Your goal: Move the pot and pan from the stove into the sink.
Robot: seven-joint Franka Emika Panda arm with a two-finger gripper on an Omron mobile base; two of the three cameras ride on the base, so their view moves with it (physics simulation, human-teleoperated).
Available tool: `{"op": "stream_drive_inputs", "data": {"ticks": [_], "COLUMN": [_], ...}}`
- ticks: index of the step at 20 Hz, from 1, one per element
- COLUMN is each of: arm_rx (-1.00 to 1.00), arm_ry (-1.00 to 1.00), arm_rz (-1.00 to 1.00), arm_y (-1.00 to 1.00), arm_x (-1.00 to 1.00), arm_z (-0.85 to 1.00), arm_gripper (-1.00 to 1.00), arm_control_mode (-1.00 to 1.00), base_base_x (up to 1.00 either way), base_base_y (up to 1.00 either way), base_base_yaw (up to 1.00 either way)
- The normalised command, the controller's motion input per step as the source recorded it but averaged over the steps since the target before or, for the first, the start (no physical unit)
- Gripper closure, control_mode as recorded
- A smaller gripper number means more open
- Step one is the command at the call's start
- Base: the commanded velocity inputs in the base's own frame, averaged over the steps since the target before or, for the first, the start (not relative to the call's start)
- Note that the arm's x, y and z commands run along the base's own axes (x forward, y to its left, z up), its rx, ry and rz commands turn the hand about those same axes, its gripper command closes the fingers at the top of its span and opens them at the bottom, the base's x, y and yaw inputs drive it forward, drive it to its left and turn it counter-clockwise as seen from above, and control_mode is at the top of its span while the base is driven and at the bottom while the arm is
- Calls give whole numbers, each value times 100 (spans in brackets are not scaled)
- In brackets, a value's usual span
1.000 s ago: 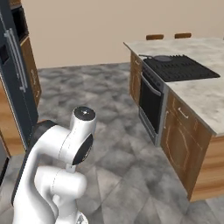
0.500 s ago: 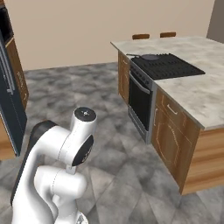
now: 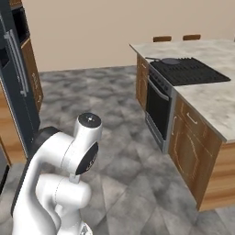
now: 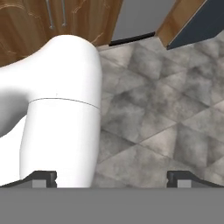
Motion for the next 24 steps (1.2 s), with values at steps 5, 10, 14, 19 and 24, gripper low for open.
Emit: {"op": "stream_drive_inputs", "data": {"ticks": [5, 10, 14, 19, 24], "arm_rx": [0, 0, 0, 0, 0], "arm_ry": [0, 0, 0, 0, 0], "arm_rz": [0, 0, 0, 0, 0], "arm_y": [0, 0, 0, 0, 0], "arm_x": [0, 0, 0, 0, 0], "arm_z": [0, 0, 0, 0, 0], "arm_gripper": [-100, -100, -100, -100, -100], "arm_control_mode": [100, 100, 100, 100, 100], "base_base_x": [40, 17, 76, 86, 86], "base_base_y": [0, 0, 10, 12, 11], "base_base_yaw": [3, 0, 0, 0, 0]}}
